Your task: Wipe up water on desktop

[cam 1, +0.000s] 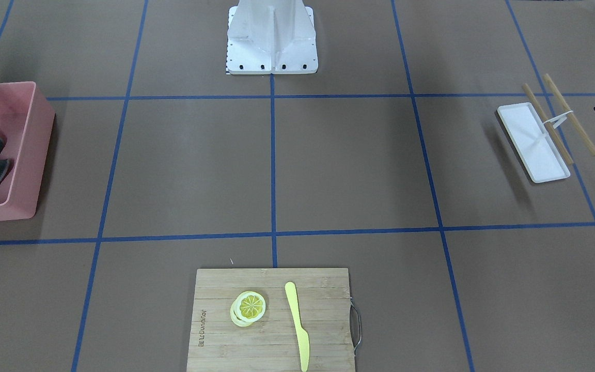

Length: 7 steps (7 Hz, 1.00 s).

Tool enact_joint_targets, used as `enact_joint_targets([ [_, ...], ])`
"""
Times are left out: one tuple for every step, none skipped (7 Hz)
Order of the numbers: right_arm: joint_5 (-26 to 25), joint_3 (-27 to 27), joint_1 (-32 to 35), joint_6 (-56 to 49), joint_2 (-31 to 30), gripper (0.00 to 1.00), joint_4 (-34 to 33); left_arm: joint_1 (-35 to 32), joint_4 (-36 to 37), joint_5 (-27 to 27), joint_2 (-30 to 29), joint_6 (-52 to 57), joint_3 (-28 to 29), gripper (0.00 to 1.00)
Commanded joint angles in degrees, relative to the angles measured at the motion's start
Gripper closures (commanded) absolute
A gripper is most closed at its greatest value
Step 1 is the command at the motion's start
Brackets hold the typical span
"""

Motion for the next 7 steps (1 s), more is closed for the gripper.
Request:
enact_joint_targets([
  [0.5,-1.5,0.2,0.1,0.0,0.00,1.9,-0.6,2.5,-2.5,0.5,7.8,1.5,0.02],
  [0.4,-1.7,0.3,-0.5,0.0,0.00,1.9,-2.5,7.4,-2.1,0.2,12.0,1.7,0.02],
  [0.4,-1.7,0.8,-0.5,0.1,0.00,1.9,-5.2,9.8,-1.8,-0.3,13.4,3.6,0.02],
  [0.2,-1.7,1.0,-0.6,0.1,0.00,1.9,-5.9,10.2,-1.8,-0.3,18.6,4.9,0.02],
  [-0.9,-2.0,2.3,-0.7,-0.1,0.00,1.9,-7.2,10.1,0.1,-0.3,21.2,6.2,0.02],
  [-1.0,-1.7,4.0,-0.8,0.0,0.00,1.9,-7.3,10.3,5.1,-0.2,23.7,6.3,0.02],
  [-1.0,-1.8,4.0,-0.7,-0.1,0.00,2.0,-7.3,10.3,4.8,-0.1,23.4,7.1,0.02],
])
